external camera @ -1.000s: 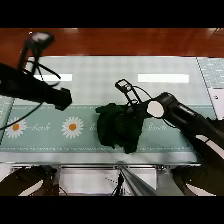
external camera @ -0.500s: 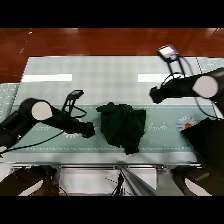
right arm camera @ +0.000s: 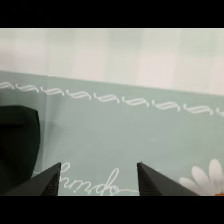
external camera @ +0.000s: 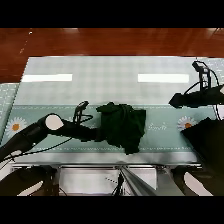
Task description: Fold the shirts.
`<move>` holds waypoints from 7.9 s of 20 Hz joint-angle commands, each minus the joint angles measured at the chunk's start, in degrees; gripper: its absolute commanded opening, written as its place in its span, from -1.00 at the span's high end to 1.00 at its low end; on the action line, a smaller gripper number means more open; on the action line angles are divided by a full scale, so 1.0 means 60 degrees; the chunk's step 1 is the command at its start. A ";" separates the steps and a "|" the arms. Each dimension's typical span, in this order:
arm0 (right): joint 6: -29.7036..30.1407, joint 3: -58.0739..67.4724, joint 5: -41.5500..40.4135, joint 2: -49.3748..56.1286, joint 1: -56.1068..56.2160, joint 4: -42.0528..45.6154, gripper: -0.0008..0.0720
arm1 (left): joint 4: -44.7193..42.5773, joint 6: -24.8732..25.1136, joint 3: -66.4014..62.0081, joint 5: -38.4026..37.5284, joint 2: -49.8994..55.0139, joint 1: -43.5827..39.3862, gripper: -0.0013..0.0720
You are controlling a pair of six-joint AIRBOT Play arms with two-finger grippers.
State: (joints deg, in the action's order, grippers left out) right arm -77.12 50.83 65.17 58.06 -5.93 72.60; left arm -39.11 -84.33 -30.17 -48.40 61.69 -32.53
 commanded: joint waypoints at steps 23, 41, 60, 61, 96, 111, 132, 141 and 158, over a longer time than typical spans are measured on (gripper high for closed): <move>0.1978 -0.0696 0.0157 0.3687 -0.0153 -0.5111 -0.57 | 0.2707 0.1486 0.0062 0.1749 0.1672 -0.1290 0.90; 0.2306 -0.0663 -0.1676 0.3774 0.1596 -0.5723 0.87 | 0.2707 0.1960 0.0055 0.1639 0.1530 -0.0714 0.90; 0.2058 0.4623 -0.1963 -0.2954 -0.2215 -0.5563 0.87 | 0.2674 0.2951 -0.7399 0.0171 -0.4477 0.5388 0.90; 0.1883 0.4994 -0.2044 -0.2980 -0.2215 -0.5501 0.87 | 0.2674 0.2954 -0.7919 0.0164 -0.4557 0.5657 0.90; -0.0685 0.7956 0.1701 0.6291 0.0215 -0.2215 -0.47 | -0.1402 0.1734 -0.0091 -0.2328 -0.4914 0.6131 0.90; -0.0219 -0.3319 0.0302 0.0069 0.0073 -0.4207 -0.57 | -0.1402 0.1974 -0.0095 -0.2335 -0.4914 0.6131 0.90; -0.2568 -0.4969 -0.5125 0.1191 0.5319 -0.6794 -0.54 | -0.1337 0.1971 -0.0095 -0.2539 -0.4914 0.6135 0.90; -0.1177 -0.4969 -0.4878 0.1953 0.5421 -0.8590 0.87 | -0.1111 0.1971 -0.0102 -0.2539 -0.4914 0.6135 0.90; -0.0266 -0.0182 -0.3173 -0.3249 0.1869 -0.7504 0.87 | -0.1158 0.2881 -0.4557 -0.0721 -0.4940 0.6142 0.90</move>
State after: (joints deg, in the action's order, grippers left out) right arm -76.09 41.08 45.69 45.47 13.34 24.36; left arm -45.82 -68.01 -50.17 -57.08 32.05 4.27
